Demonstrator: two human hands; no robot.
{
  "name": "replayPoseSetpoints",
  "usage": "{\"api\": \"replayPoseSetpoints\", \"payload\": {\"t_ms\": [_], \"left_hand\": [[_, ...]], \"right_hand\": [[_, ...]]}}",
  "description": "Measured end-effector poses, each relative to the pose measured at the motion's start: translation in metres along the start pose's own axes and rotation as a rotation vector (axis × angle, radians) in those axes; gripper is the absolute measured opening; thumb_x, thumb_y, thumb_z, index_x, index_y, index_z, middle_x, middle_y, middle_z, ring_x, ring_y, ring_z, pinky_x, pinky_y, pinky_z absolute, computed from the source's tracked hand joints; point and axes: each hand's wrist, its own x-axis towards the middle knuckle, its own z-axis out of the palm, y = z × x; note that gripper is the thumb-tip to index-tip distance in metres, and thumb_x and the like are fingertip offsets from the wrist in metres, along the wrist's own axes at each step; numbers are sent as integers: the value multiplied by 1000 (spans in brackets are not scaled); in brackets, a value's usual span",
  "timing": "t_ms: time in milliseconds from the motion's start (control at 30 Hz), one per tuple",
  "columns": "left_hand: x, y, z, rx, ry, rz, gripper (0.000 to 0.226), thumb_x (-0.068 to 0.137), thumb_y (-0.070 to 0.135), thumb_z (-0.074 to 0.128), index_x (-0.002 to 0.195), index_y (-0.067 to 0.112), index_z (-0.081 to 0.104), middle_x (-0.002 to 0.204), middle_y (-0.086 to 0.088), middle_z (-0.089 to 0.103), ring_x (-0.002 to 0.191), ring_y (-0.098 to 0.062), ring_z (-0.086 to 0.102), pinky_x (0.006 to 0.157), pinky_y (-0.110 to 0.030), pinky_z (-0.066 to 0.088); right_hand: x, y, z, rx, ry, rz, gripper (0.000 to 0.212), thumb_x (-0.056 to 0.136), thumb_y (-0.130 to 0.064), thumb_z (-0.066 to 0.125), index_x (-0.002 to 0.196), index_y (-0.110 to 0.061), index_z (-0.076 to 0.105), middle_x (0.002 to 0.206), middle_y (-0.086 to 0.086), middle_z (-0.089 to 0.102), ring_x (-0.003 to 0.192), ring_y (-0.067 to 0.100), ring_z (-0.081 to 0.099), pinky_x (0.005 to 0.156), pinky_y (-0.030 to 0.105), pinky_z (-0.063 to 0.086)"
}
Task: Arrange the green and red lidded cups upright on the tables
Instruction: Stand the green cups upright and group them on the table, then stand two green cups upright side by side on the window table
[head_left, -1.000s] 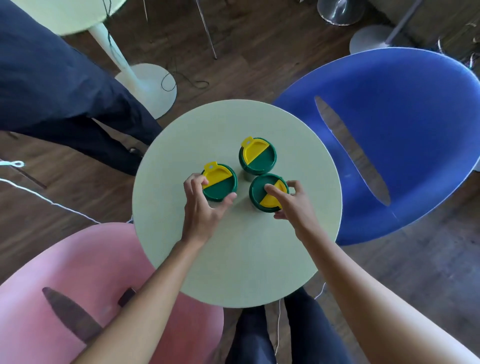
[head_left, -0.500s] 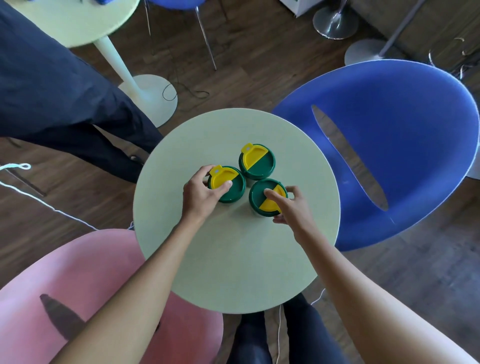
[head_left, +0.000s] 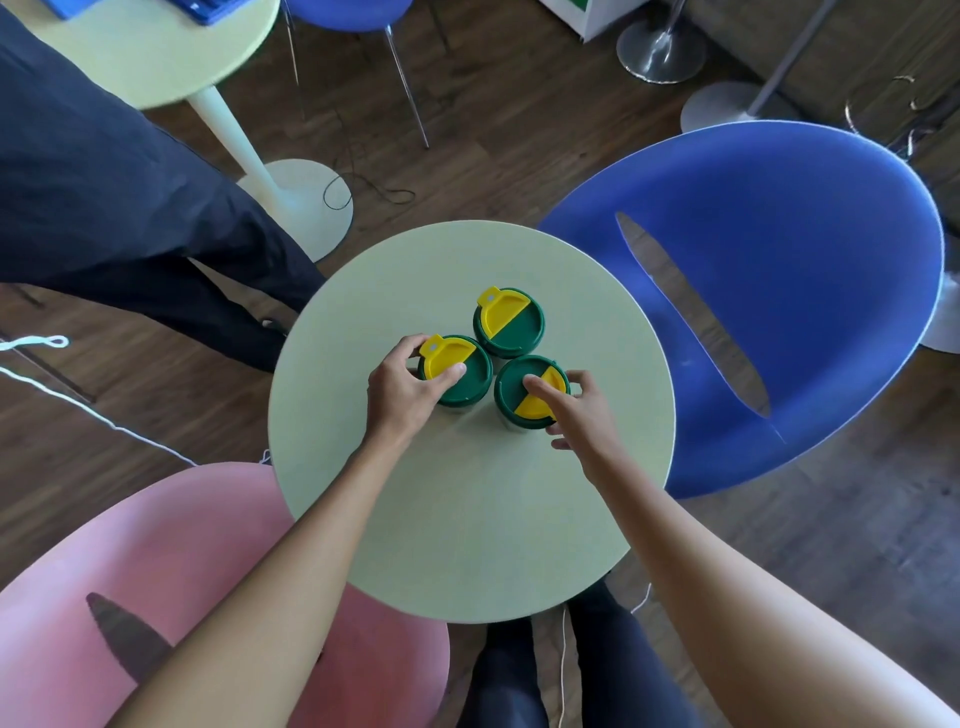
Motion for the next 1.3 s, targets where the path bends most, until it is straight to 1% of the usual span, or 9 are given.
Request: {"api": "replayPoseSetpoints", "payload": {"t_ms": [300, 500, 600, 667, 767, 900, 1100, 1200, 1300], "left_hand": [[-6, 5, -4, 28, -44, 6, 52, 76, 35, 82, 122, 17, 65, 106, 6, 65, 92, -10, 58, 82, -23, 46], [-6, 4, -9, 91, -257, -111, 48, 87, 43, 69, 126, 18, 56, 111, -2, 65, 110, -23, 59, 85, -29, 42], [-7, 16, -13, 155, -226, -142, 67, 88, 47, 66, 143, 16, 43, 136, -9, 55, 129, -28, 49, 100, -37, 40], [-12, 31, -14, 245, -90, -23, 62, 90, 42, 65, 141, 14, 45, 137, -12, 54, 127, -31, 49, 100, -41, 40], [-25, 71, -5, 308, 20, 284, 30, 90, 21, 65, 118, 12, 62, 115, -11, 66, 104, -31, 61, 88, -39, 47], [-46, 136, 38, 319, -189, 437, 10, 89, 17, 63, 94, 14, 71, 89, -6, 74, 82, -27, 68, 75, -35, 53], [-82, 226, 132, 372, -389, 568, 11, 90, 26, 60, 91, 22, 70, 85, 0, 76, 84, -29, 69, 75, -36, 53], [-98, 275, 188, 385, -491, 650, 11, 90, 28, 58, 87, 23, 67, 80, 3, 73, 82, -27, 68, 74, -40, 55], [-115, 335, 259, 410, -568, 744, 11, 89, 31, 58, 87, 25, 67, 79, 6, 73, 81, -24, 68, 76, -40, 56]], "right_hand": [[1, 1, 1, -2, 7, -18, 64, 79, -50, 73, 128, -18, 48, 95, 7, 64, 75, 22, 63, 71, 38, 58], [3, 4, -6, -77, -5, -7, 78, 72, -64, 70, 131, -16, 52, 113, 9, 67, 103, 27, 67, 88, 43, 56], [-6, 2, -21, -69, -34, 2, 68, 77, -63, 65, 128, -19, 56, 114, 7, 68, 108, 26, 64, 93, 43, 53], [-16, -3, -37, -57, -27, -24, 58, 81, -57, 65, 124, -18, 59, 112, 7, 69, 101, 24, 65, 88, 40, 52], [-33, -9, -72, -40, -1, -93, 38, 88, -40, 64, 119, -17, 63, 104, 4, 69, 86, 16, 64, 76, 32, 49], [-55, -9, -133, 12, 81, -146, 26, 88, -31, 64, 110, -17, 68, 98, 2, 73, 77, 14, 68, 76, 32, 53], [-70, 4, -238, 139, 243, -179, 10, 87, -24, 64, 95, -23, 70, 80, -8, 70, 70, 11, 68, 78, 32, 55], [-64, 15, -301, 210, 314, -179, 7, 84, -25, 65, 88, -25, 71, 75, -6, 71, 65, 9, 66, 70, 33, 52], [-49, 26, -376, 271, 398, -193, 12, 83, -23, 66, 91, -20, 73, 74, -4, 71, 61, 8, 64, 71, 31, 52]]}}
